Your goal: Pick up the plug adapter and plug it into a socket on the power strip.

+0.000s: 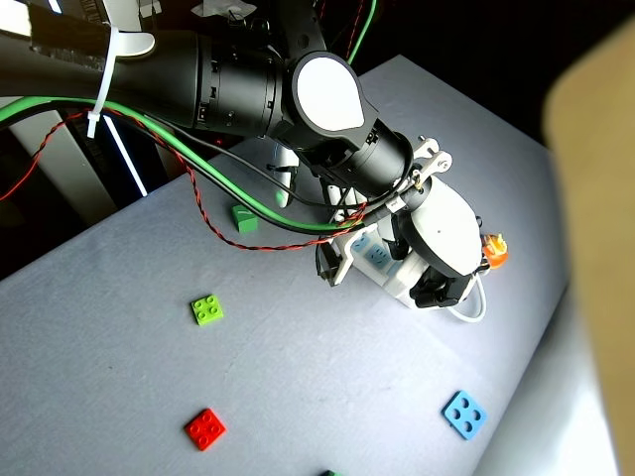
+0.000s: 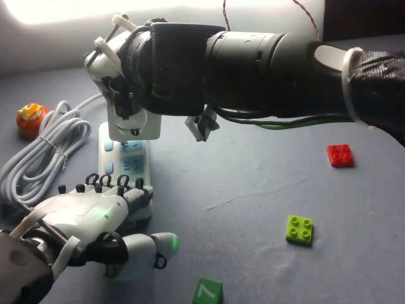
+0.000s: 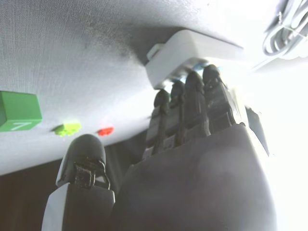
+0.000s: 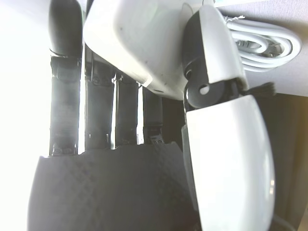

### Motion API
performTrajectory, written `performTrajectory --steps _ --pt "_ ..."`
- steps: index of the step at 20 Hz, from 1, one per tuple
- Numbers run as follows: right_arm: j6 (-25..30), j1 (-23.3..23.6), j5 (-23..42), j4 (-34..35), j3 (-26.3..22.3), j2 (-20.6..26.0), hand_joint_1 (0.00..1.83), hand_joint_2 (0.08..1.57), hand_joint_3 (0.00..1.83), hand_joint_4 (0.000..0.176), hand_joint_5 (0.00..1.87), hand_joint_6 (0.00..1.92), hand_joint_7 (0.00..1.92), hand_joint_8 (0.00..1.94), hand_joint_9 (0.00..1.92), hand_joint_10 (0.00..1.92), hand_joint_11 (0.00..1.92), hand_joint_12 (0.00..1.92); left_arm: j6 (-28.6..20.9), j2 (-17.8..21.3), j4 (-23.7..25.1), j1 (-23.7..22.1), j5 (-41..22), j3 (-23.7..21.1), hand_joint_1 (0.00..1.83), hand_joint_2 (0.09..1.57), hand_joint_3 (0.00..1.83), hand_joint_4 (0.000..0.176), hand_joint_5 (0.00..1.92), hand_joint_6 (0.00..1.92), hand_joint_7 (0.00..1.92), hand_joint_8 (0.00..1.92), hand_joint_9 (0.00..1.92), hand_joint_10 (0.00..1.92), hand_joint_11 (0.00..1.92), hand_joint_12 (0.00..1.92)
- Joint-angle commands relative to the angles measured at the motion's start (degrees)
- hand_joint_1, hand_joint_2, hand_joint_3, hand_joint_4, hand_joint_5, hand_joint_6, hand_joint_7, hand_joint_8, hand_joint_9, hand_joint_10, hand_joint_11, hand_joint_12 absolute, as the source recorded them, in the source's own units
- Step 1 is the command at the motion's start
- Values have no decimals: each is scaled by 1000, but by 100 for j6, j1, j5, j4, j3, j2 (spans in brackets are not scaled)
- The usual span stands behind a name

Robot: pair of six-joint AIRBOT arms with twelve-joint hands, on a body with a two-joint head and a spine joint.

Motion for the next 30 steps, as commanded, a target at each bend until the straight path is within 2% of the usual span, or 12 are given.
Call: performTrajectory --steps 1,7,11,16,17,18,21,26,30 --pt "-28 24 244 -253 -5 10 1226 1114 1 0 886 1140 1102 789 1257 2 819 1042 -17 -47 47 20 -110 14 0 1304 0 0 99 0 151 0 123 4 27 28" --pt "-148 44 221 -253 -7 -28 1224 1128 1 0 841 1195 1090 821 1241 0 800 1061 -18 -49 47 -2 -110 12 0 1305 0 0 119 7 171 8 138 8 44 44" --pt "-211 73 131 -253 -11 -6 1228 1113 0 0 884 1136 1113 780 1257 6 818 1055 -19 -51 47 1 -110 19 0 1307 1 0 119 7 164 6 134 6 32 48" --pt "-328 143 115 -252 -67 41 1219 1130 3 0 849 1189 1073 843 1235 4 788 1067 -28 -51 47 -12 -110 35 0 1302 0 0 119 3 161 3 126 2 29 58" --pt "-345 164 103 -252 -76 51 1226 1115 0 0 885 1139 1107 784 1253 11 815 1060 -28 -51 47 -12 -110 32 0 1301 0 0 117 2 167 5 134 5 30 61" --pt "-345 178 90 -252 -83 59 1228 1112 0 0 893 1127 1113 773 1256 11 820 1057 -28 -52 47 -10 -110 31 0 1302 0 0 131 2 184 3 150 4 5 150" --pt "-408 220 68 -251 -109 69 1227 1116 1 0 877 1152 1107 780 1254 9 811 1054 -34 -52 47 -9 -110 35 0 1305 1 0 107 1 159 2 130 1 0 101" --pt "-566 211 81 -251 -157 60 1224 1120 0 0 872 1156 1091 814 1246 4 808 1058 -36 -53 47 -10 -110 36 0 1303 0 0 128 1 185 3 158 4 0 172" --pt "-656 199 63 -251 -158 24 1225 1122 0 0 861 1167 1095 810 1251 5 812 1063 -40 -56 47 -12 -110 40 0 1307 1 0 105 0 166 0 141 2 0 141"
